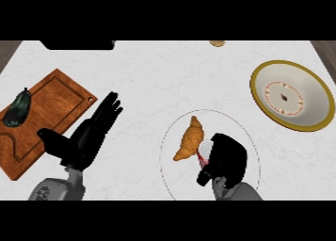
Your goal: Pick the can from the placemat and place it in the bowl
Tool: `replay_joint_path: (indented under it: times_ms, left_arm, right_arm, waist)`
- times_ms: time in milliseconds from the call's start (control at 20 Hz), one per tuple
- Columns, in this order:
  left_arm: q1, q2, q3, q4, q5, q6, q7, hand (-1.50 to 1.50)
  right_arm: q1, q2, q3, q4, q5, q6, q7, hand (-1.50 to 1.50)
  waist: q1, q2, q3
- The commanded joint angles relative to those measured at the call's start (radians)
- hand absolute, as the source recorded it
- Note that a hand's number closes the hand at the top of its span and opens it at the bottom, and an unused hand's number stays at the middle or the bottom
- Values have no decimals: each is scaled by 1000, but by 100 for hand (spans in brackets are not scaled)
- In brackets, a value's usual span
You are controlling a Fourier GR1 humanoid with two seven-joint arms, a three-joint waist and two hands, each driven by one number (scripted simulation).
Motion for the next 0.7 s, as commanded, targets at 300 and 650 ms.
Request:
replay_joint_path:
  times_ms: [300,650]
  left_arm:
    - [-17,-7,34,-58,-10,5,81,0]
    - [9,-17,39,10,-23,-42,-1,0]
  right_arm:
    - [-42,18,-29,83,45,41,6,150]
    - [-214,-38,-97,232,27,94,-230,150]
  waist:
    - [-1,4,4]
    - [1,5,4]
